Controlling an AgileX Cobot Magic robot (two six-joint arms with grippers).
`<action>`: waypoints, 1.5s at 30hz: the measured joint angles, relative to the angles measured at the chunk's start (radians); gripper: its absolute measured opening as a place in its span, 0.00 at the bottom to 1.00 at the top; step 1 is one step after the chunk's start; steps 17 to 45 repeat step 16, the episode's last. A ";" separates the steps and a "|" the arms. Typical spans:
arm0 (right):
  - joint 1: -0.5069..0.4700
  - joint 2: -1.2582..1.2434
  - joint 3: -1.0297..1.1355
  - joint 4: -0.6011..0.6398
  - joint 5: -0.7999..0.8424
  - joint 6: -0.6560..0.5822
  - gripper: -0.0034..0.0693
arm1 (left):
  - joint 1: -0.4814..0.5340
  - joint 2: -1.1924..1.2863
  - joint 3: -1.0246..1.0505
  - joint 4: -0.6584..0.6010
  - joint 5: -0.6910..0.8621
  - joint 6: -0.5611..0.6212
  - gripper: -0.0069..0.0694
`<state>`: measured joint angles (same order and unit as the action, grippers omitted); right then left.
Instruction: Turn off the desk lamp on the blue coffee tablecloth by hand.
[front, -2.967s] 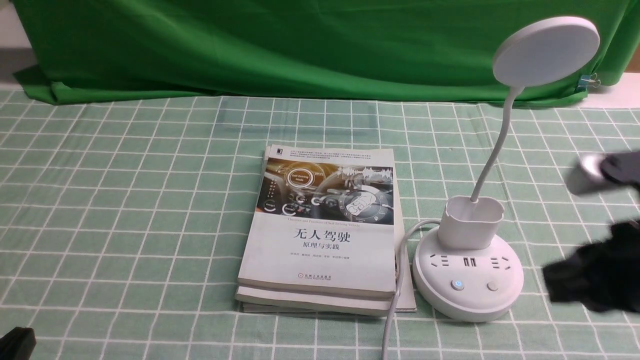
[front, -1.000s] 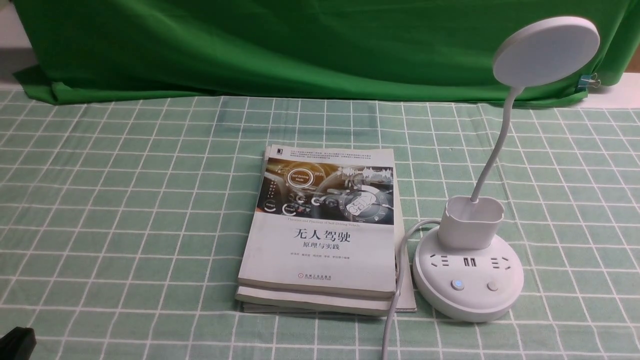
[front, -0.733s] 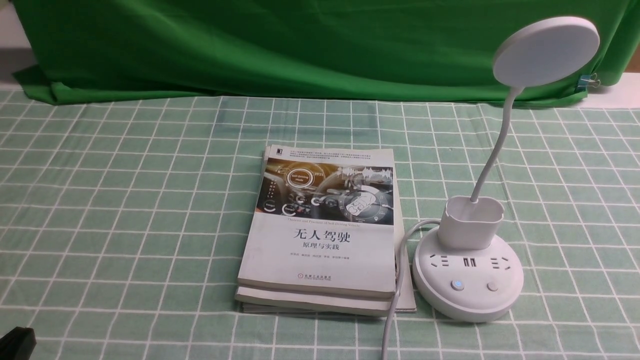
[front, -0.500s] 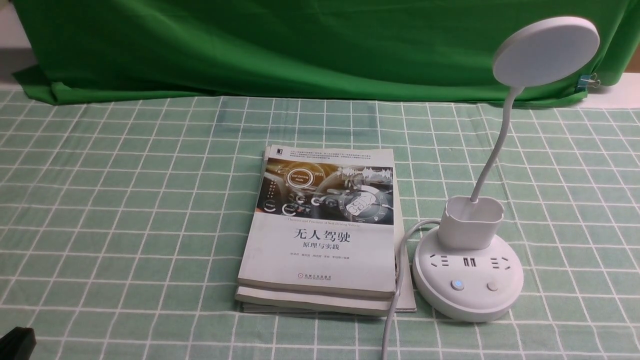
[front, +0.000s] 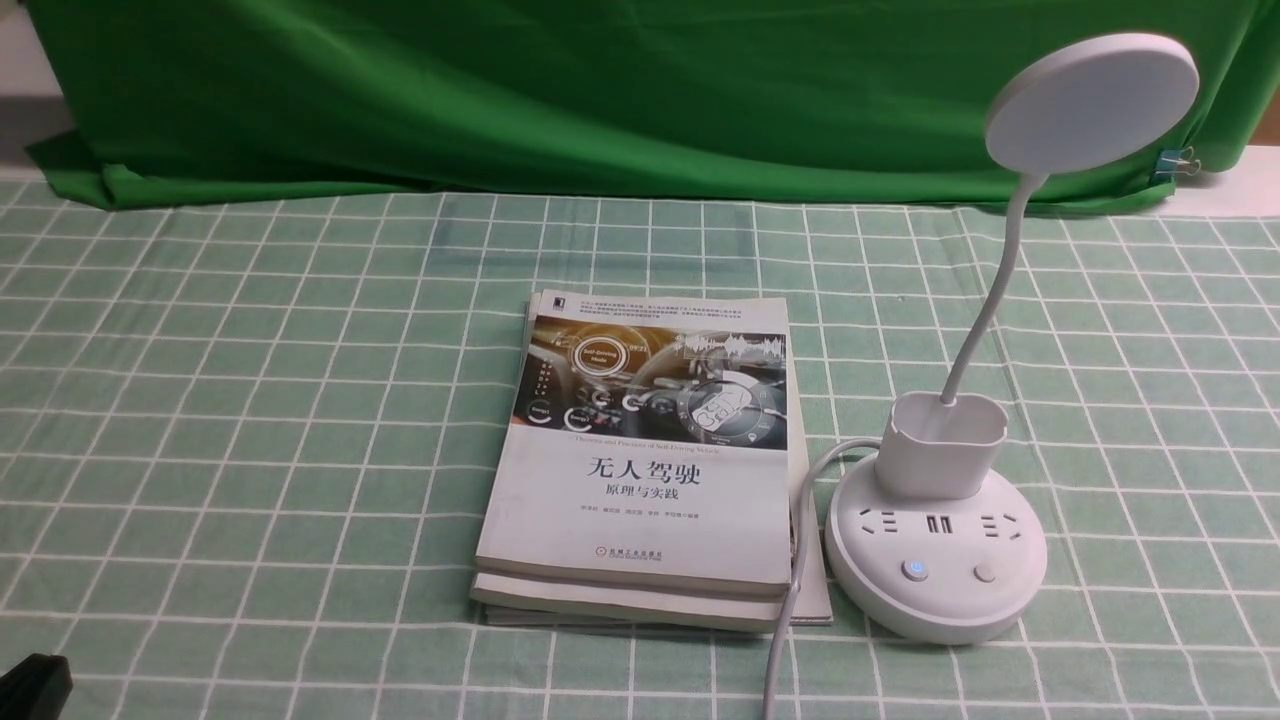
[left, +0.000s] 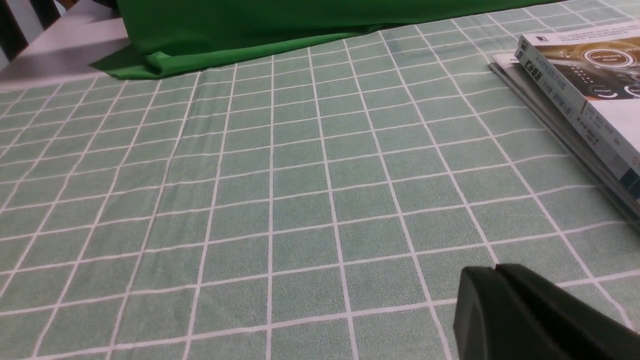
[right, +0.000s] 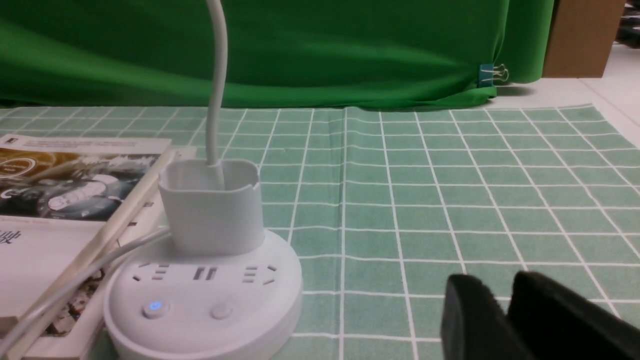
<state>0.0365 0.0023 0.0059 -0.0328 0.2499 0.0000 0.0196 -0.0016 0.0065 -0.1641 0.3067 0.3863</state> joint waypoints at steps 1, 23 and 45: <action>0.000 0.000 0.000 0.000 0.000 0.000 0.24 | 0.000 0.000 0.000 0.000 0.000 0.000 0.09; 0.000 0.000 0.000 0.000 0.000 0.000 0.29 | 0.000 0.000 0.000 0.000 0.000 0.000 0.09; 0.000 0.000 0.000 0.000 0.000 0.000 0.29 | 0.000 0.000 0.000 0.000 0.000 0.000 0.09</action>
